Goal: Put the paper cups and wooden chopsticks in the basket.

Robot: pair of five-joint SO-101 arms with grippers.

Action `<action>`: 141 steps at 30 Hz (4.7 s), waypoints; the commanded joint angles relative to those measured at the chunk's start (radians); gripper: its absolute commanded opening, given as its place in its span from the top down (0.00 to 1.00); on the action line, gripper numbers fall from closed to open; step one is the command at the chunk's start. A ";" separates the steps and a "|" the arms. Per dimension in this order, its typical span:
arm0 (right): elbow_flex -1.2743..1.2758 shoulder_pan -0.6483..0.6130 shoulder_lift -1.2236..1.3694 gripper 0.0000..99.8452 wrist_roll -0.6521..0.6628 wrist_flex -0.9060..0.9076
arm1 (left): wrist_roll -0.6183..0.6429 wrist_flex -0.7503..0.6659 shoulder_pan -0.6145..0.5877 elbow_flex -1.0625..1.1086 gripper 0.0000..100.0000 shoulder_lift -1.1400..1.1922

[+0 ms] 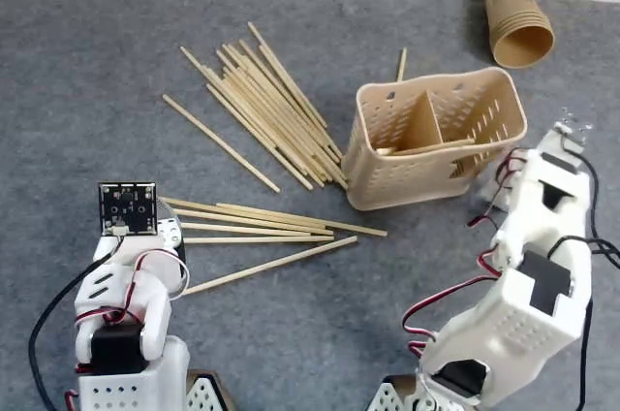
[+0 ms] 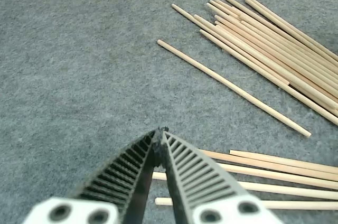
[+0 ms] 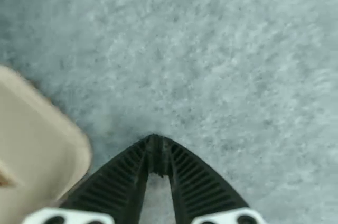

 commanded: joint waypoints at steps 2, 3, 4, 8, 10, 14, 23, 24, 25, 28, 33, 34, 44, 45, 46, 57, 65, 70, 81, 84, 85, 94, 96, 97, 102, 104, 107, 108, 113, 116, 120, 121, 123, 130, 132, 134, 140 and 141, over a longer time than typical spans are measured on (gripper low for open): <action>-0.117 0.059 -0.064 0.99 -0.002 0.001 | -0.009 -0.020 -0.004 -0.002 0.99 -0.012; -0.148 0.061 -0.068 0.99 -0.003 0.001 | -0.009 -0.020 -0.007 -0.002 0.99 -0.012; -0.185 0.061 -0.068 0.99 -0.006 0.001 | -0.009 -0.020 -0.008 -0.002 0.99 -0.012; -0.344 0.054 -0.041 0.99 -0.009 -0.001 | -0.008 -0.020 -0.008 -0.002 0.99 -0.012; -0.433 0.053 -0.007 0.99 -0.058 -0.001 | -0.008 -0.020 -0.008 -0.002 0.99 -0.012; -0.633 0.053 0.099 0.97 -0.207 -0.001 | -0.008 -0.020 -0.008 -0.002 0.99 -0.012; -1.095 -0.067 0.475 0.90 -0.356 0.004 | -0.009 -0.110 -0.010 0.061 0.99 -0.012; -1.144 -0.082 0.512 0.90 -0.356 0.004 | -0.009 -0.123 -0.010 0.068 0.99 -0.012; -1.188 -0.094 0.545 0.90 -0.356 0.004 | -0.011 -0.130 -0.010 0.071 0.99 -0.012; -1.308 -0.125 0.634 0.87 -0.358 0.005 | -0.011 -0.129 -0.010 0.071 0.99 -0.012; -1.446 -0.153 0.740 0.81 -0.456 0.004 | -0.011 -0.132 -0.010 0.073 0.99 -0.012; -1.471 -0.162 0.757 0.80 -0.459 0.002 | -0.011 -0.132 -0.010 0.073 0.99 -0.012; -1.655 -0.236 0.931 0.80 -0.460 -0.021 | -0.080 -0.190 -0.005 0.122 0.99 -0.010; -1.659 -0.236 0.951 0.80 -0.460 -0.053 | -0.080 -0.196 -0.004 0.125 0.99 -0.010; -1.661 -0.236 0.969 0.80 -0.460 -0.093 | -0.080 -0.198 -0.004 0.127 0.99 -0.010; -1.662 -0.277 1.115 0.80 -0.348 -0.314 | -0.080 -0.196 -0.002 0.127 0.99 -0.010; -1.607 -0.268 1.144 0.80 -0.348 -0.308 | -0.080 -0.196 -0.002 0.127 0.99 -0.010; -1.570 -0.260 1.176 0.80 -0.347 -0.294 | -0.080 -0.196 -0.002 0.127 0.99 -0.010; -1.804 -0.234 1.213 0.80 -0.348 0.165 | -0.080 -0.196 -0.002 0.127 0.99 -0.010; -1.989 -0.232 1.216 0.80 -0.348 0.294 | -0.080 -0.196 -0.002 0.127 0.99 -0.010; -2.048 -0.232 1.216 0.80 -0.348 0.325 | -0.080 -0.196 -0.002 0.127 0.99 -0.010; -2.089 -0.245 1.000 0.80 -0.348 0.295 | -0.080 -0.196 -0.002 0.127 0.99 -0.010; -2.089 -0.245 0.931 0.80 -0.348 0.295 | -0.080 -0.196 -0.002 0.127 0.99 -0.010; -2.089 -0.245 0.898 0.80 -0.348 0.295 | -0.080 -0.196 -0.002 0.127 0.99 -0.010; -2.089 -0.232 0.750 0.80 -0.348 0.295 | -0.080 -0.196 -0.002 0.127 0.99 -0.010; -2.089 -0.220 0.708 0.80 -0.348 0.302 | -0.080 -0.196 -0.002 0.127 0.99 -0.010; -2.089 -0.194 0.673 0.80 -0.348 0.303 | -0.080 -0.196 -0.002 0.127 0.99 -0.010; -2.089 -0.188 0.665 0.80 -0.348 0.303 | -0.080 -0.196 -0.002 0.127 0.99 -0.010; -2.089 -0.084 0.651 0.80 -0.348 0.349 | -0.080 -0.195 -0.002 0.127 0.99 -0.010; -2.081 -0.018 0.659 0.80 -0.347 0.372 | -0.080 -0.195 -0.002 0.127 0.99 -0.010; -2.014 0.022 0.739 0.80 -0.341 0.311 | -0.080 -0.195 -0.002 0.127 0.99 -0.010; -1.989 0.024 0.774 0.80 -0.341 0.272 | -0.080 -0.195 -0.002 0.127 0.99 -0.010; -1.959 0.021 0.842 0.80 -0.341 0.180 | -0.080 -0.195 -0.002 0.127 0.99 -0.010; -1.937 -0.033 1.063 0.80 -0.341 -0.124 | -0.080 -0.196 -0.002 0.128 0.99 -0.010; -1.937 -0.056 1.107 0.80 -0.341 -0.189 | -0.080 -0.196 -0.002 0.128 0.99 -0.010; -1.937 -0.084 1.142 0.80 -0.341 -0.239 | -0.080 -0.196 -0.002 0.128 0.99 -0.010; -1.936 -0.171 1.214 0.80 -0.341 -0.325 | -0.080 -0.196 -0.002 0.128 0.99 -0.010; -1.936 -0.182 1.225 0.80 -0.341 -0.338 | -0.080 -0.196 -0.002 0.128 0.99 -0.010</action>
